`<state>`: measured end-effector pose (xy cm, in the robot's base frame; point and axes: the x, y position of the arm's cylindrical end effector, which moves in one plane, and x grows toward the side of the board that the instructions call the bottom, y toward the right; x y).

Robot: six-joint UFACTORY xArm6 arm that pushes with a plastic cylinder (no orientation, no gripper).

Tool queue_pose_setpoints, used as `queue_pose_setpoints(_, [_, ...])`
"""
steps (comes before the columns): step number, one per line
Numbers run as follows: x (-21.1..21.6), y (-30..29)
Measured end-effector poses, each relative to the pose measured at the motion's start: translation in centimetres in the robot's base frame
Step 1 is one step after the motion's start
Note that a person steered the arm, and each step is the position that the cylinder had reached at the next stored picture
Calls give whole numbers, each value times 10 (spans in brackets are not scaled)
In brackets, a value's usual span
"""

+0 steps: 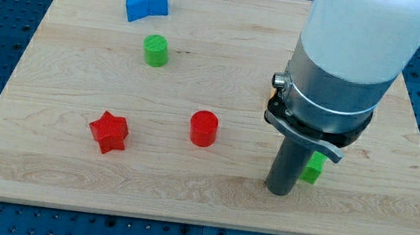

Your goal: Place the green star vertically below the hexagon

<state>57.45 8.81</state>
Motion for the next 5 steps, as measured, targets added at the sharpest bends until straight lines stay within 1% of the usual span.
queue_pose_setpoints(4, [0, -16])
queue_pose_setpoints(5, [0, 17])
